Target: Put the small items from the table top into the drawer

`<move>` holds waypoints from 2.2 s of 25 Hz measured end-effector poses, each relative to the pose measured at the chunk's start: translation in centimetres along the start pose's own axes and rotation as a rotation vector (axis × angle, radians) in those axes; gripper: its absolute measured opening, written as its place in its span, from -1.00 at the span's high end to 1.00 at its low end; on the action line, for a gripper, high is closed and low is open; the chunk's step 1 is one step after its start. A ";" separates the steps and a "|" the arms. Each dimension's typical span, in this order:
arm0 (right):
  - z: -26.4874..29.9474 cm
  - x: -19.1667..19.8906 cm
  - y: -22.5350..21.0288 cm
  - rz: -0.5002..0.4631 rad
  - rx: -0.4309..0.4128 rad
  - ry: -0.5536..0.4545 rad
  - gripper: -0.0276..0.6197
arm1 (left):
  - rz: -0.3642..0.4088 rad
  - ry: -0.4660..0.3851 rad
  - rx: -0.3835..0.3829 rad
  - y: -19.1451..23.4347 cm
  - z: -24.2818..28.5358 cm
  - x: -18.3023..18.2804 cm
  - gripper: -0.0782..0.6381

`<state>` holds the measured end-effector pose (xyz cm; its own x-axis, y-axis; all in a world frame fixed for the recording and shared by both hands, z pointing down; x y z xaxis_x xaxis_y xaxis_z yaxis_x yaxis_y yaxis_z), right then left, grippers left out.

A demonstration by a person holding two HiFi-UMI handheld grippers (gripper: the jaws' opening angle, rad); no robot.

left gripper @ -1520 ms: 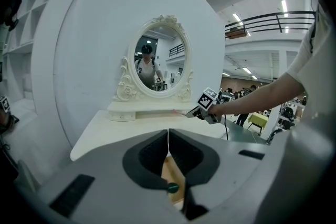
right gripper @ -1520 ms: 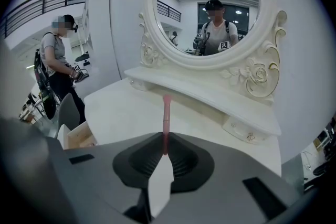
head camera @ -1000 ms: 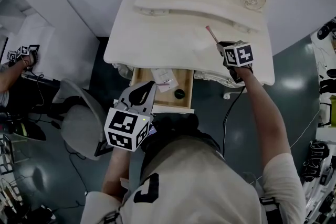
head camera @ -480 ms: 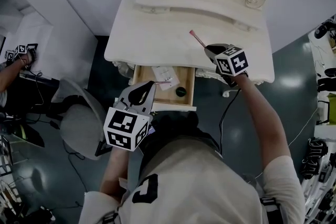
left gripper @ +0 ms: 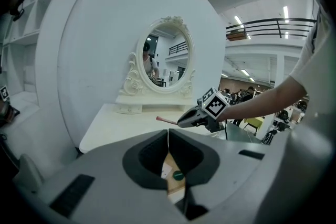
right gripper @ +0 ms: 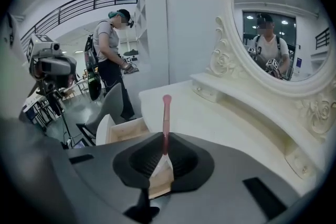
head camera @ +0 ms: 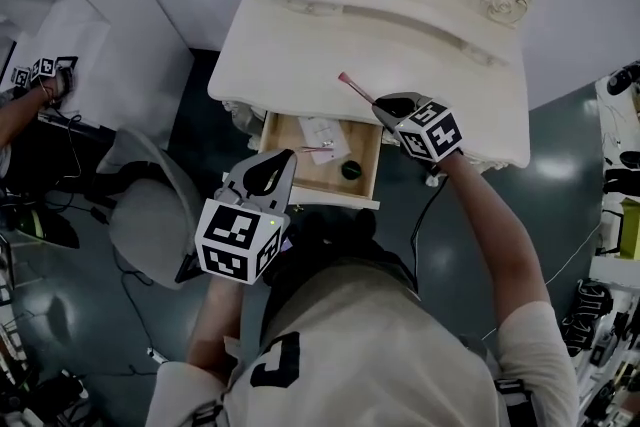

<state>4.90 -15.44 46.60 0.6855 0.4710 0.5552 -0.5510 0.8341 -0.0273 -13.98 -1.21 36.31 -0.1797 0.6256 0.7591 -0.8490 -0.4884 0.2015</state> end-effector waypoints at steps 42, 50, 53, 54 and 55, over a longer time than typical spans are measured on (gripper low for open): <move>15.1 6.3 11.5 -0.321 -0.294 0.256 0.76 | -0.142 0.136 -0.110 4.6 0.8 6.0 0.62; 17.1 8.4 13.1 -0.334 -0.328 0.311 0.76 | -0.155 0.163 -0.121 5.3 1.2 7.2 0.62; 17.6 9.0 13.7 -0.343 -0.337 0.324 0.76 | -0.153 0.166 -0.121 5.2 1.3 7.3 0.62; 17.8 9.1 13.8 -0.348 -0.339 0.330 0.76 | -0.153 0.167 -0.121 5.2 1.3 7.3 0.62; 18.0 9.3 14.0 -0.354 -0.341 0.337 0.76 | -0.153 0.168 -0.121 5.2 1.3 7.3 0.62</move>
<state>-5.01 -4.58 66.29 0.9435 0.1664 0.2865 -0.1159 0.9759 -0.1851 -19.10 0.07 43.72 -0.1158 0.7837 0.6103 -0.9242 -0.3101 0.2229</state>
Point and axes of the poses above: the fingertips, and each gripper's own axes: z forward along the fingers, y to its left, x out of its underside, the point moved 4 cm from there along -z, backward along the fingers, and after that the axes turned 12 degrees about y, right-handed, at the moved point
